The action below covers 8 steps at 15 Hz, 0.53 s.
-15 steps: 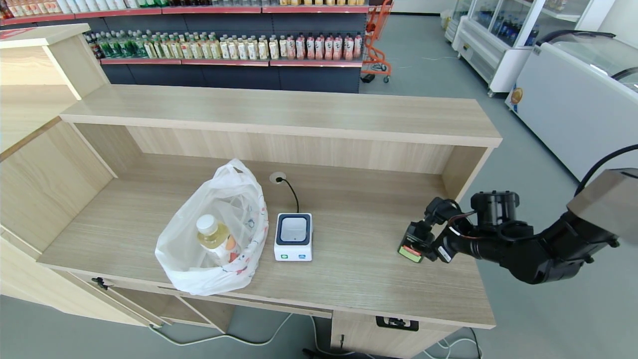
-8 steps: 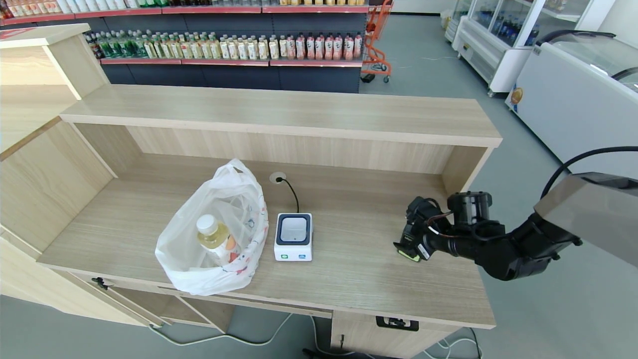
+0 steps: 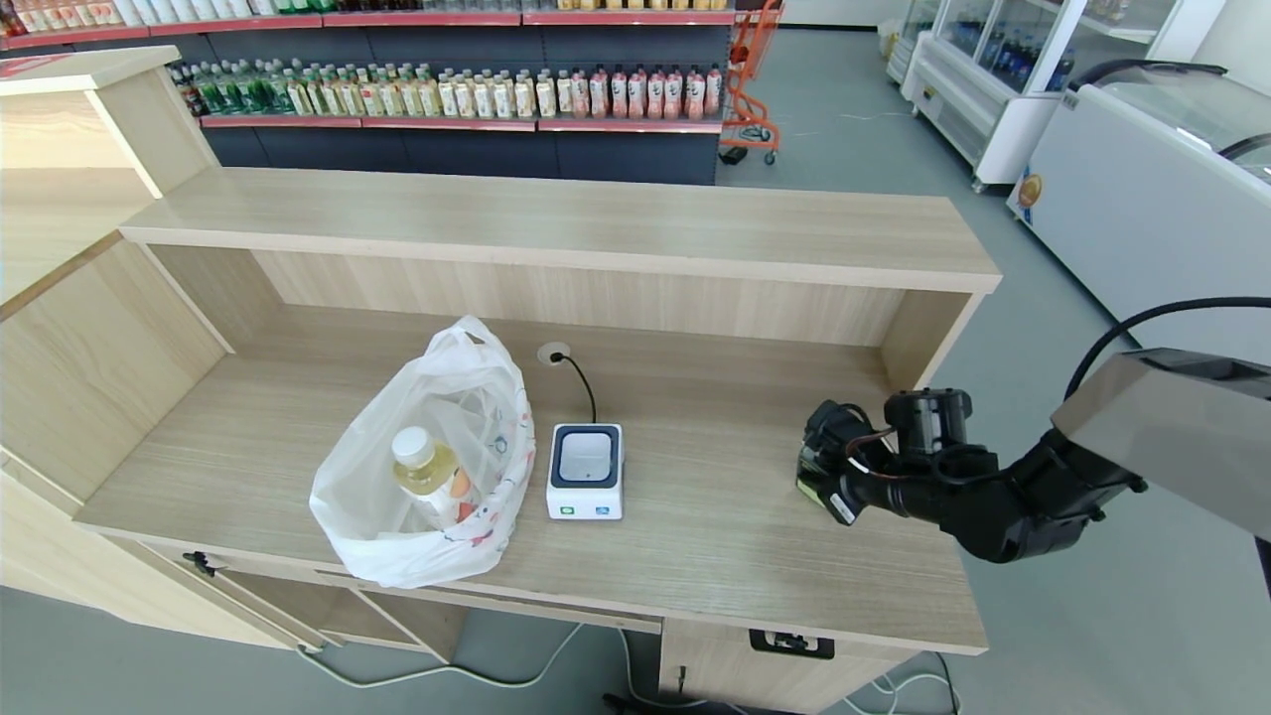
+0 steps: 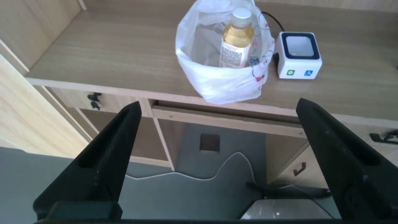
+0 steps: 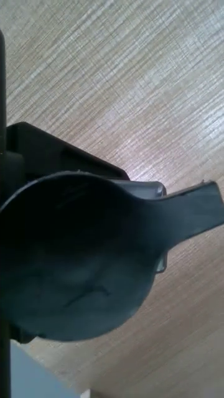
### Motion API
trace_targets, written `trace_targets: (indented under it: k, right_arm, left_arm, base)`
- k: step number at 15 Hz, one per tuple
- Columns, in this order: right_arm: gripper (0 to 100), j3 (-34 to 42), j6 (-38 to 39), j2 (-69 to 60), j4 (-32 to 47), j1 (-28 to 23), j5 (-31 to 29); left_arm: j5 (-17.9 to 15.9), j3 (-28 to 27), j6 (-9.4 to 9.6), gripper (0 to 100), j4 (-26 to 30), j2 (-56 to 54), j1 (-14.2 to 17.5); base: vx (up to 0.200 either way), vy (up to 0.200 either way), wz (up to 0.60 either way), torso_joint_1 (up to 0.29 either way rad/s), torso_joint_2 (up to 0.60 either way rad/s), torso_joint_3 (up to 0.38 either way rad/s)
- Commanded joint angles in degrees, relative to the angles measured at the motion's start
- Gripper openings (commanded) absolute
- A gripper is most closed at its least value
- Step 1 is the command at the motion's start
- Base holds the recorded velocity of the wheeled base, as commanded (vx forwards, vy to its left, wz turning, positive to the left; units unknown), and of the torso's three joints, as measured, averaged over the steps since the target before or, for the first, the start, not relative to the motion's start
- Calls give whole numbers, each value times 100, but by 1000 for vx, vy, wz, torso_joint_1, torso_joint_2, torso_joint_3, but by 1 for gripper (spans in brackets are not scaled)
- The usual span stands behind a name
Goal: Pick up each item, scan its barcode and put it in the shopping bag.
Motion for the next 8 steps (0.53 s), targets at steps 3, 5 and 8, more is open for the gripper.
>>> trace_targets:
  k: [3, 5, 8]
  right_arm:
    - [0, 461, -190, -892, -53, -222, 8]
    - [0, 918, -216, -1911, -53, -460, -10]
    - [0, 2087, -1174, -3898, -35, -952, -10]
  left_arm:
    - [0, 0, -8, 100, 0, -2, 0]
    - [0, 0, -8, 100, 0, -2, 0]
    - [0, 0, 1, 100, 0, -2, 0]
  base:
    - [0, 0, 0, 0, 0, 0]
    - [0, 0, 0, 0, 0, 0]
    - [0, 0, 0, 0, 0, 0]
